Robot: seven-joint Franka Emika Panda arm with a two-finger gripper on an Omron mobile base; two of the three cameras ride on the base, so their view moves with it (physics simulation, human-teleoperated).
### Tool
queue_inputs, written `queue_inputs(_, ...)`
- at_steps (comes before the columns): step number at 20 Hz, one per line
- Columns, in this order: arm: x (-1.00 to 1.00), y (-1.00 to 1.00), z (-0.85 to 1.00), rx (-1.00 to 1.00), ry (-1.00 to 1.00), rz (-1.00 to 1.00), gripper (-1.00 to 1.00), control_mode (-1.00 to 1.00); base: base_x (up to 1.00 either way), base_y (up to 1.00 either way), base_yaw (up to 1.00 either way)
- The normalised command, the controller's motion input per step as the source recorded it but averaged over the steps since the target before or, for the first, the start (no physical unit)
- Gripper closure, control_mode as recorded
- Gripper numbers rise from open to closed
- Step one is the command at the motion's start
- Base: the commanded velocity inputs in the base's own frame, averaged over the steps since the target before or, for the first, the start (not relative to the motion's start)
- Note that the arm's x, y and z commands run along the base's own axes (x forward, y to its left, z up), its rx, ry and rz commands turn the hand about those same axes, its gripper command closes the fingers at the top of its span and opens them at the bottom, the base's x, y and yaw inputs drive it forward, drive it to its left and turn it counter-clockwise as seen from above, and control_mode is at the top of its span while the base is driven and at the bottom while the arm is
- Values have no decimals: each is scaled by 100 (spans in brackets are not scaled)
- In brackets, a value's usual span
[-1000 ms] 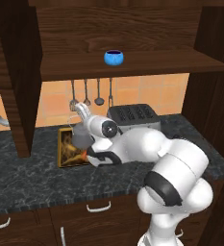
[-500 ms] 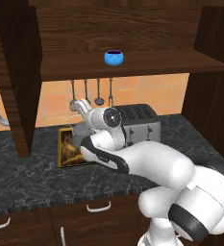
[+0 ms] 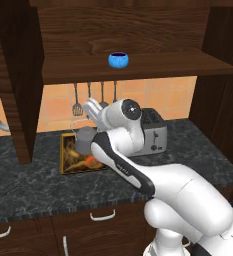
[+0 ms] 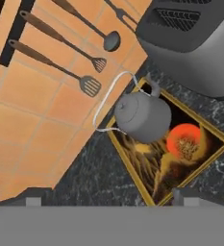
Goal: Pick the kettle from the counter and place it on the tray. Then pick the mug from the cabinet and place it on the tray. Then close the cabinet doors.
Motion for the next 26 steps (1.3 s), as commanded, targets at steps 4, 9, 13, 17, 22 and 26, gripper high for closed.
queue_inputs(4,-49,-9,43,-39,0,36,-100,-100,0,0,0)
queue_inputs(9,-38,-14,43,-36,0,33,-100,-100,0,0,0)
queue_inputs(13,-26,-17,43,-38,0,18,-100,-100,0,0,0)
queue_inputs(17,-17,-32,37,-18,-2,1,-100,-100,0,0,0)
queue_inputs(22,-2,-41,30,0,-25,0,-100,-100,0,0,0)
queue_inputs(26,0,-45,33,0,-22,3,-100,-100,0,0,0)
